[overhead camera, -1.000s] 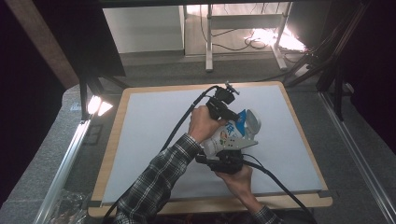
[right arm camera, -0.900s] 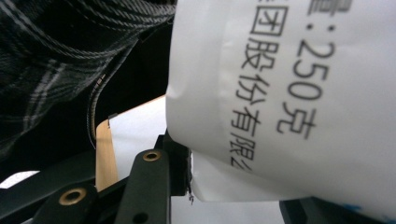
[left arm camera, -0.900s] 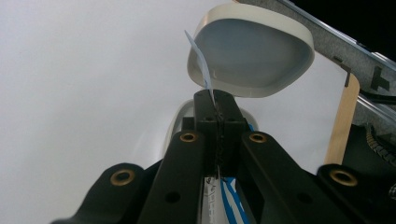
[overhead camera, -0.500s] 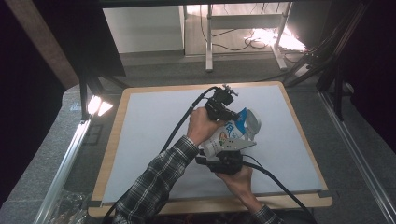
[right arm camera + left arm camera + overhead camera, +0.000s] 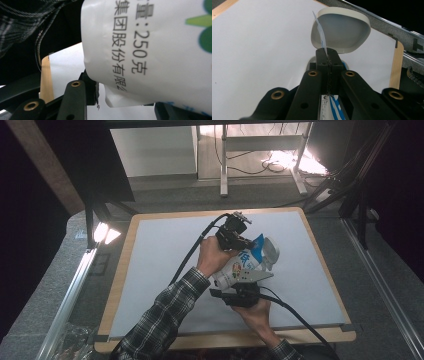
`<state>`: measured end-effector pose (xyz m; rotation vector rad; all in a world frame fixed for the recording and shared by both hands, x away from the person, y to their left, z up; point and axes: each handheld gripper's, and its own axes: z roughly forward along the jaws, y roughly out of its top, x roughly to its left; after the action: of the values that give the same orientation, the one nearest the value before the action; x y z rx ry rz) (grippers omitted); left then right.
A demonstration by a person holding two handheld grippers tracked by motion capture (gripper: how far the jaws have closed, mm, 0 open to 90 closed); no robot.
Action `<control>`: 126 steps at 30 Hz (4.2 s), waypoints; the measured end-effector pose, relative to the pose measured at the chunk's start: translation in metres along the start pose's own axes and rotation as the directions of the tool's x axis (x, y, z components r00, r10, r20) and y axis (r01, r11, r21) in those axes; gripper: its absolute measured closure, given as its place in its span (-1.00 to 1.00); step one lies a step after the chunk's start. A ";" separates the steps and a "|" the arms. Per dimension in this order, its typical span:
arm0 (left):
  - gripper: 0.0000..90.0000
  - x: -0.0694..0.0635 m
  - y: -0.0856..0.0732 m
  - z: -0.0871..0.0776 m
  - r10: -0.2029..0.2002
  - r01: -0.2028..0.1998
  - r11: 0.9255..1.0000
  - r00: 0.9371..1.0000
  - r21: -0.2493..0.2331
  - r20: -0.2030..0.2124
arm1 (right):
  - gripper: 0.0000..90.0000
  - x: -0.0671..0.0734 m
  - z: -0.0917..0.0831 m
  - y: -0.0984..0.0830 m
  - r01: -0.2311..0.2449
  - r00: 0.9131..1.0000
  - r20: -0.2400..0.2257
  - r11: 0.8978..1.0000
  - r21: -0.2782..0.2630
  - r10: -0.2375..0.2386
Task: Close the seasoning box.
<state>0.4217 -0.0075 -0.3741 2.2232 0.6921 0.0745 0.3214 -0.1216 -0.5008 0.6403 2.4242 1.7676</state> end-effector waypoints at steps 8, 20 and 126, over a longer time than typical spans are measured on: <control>1.00 -0.002 -0.003 -0.005 0.005 -0.005 1.000 1.000 -0.020 0.006 | 0.28 -0.002 0.002 -0.004 0.004 1.000 0.019 1.000 0.021 -0.004; 0.99 -0.004 -0.009 -0.013 0.012 -0.011 0.999 1.000 -0.035 0.021 | 0.23 -0.004 0.003 -0.008 0.002 0.999 0.032 0.999 0.042 -0.003; 1.00 0.003 -0.064 -0.051 0.101 -0.088 0.973 0.993 -0.212 0.053 | 0.15 -0.018 -0.021 -0.022 -0.044 0.995 0.091 0.989 0.144 0.031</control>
<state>0.3813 0.0635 -0.3852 2.0460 0.5188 0.1184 0.3247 -0.1523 -0.5176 0.7662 2.5136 1.5491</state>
